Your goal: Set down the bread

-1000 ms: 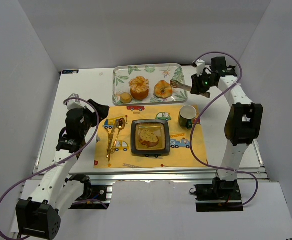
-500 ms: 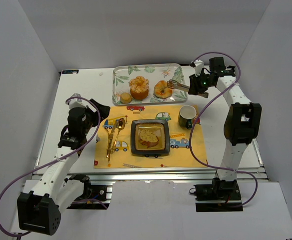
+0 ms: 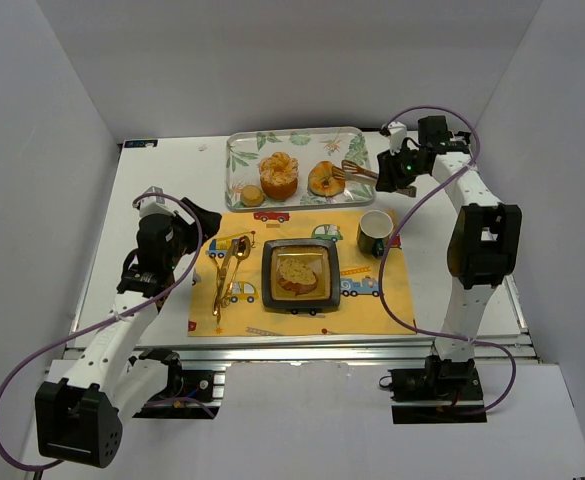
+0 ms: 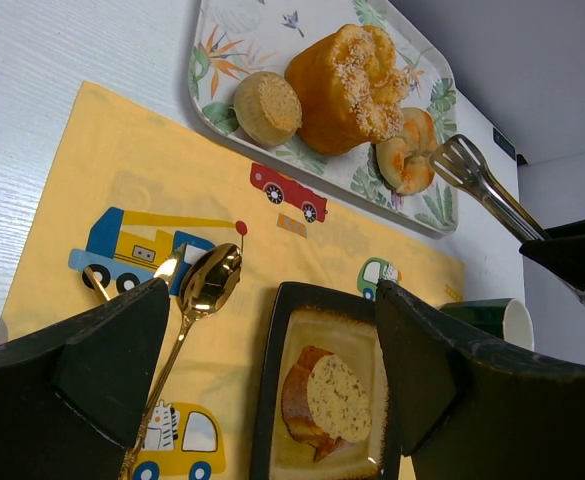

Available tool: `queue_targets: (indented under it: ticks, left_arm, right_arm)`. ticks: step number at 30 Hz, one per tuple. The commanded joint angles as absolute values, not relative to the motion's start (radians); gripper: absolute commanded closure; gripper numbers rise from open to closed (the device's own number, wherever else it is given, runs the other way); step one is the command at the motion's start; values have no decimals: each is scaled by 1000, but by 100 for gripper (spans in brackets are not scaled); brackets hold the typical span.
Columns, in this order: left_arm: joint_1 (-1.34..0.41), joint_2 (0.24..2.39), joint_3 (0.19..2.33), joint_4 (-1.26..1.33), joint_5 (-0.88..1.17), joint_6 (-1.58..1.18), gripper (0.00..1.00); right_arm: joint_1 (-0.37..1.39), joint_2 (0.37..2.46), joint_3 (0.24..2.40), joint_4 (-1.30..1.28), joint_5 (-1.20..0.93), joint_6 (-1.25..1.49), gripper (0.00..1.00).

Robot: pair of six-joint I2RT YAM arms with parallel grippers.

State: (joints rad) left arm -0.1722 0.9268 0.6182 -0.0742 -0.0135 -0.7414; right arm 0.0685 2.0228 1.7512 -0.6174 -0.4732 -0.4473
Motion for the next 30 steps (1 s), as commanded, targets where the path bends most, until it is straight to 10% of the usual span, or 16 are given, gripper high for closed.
queue_targets:
  ticks: [1, 14, 30]
  left_arm:
    - [-167, 927, 649, -54, -2, -739, 8]
    - [-169, 922, 652, -66, -3, -741, 8]
    - [-167, 922, 667, -84, -5, -738, 8]
  right_arm:
    - [69, 2036, 1763, -577, -474, -445, 52]
    - [74, 2085, 1789, -586, -469, -416, 53]
    - [68, 2060, 1786, -646, -544, -436, 99]
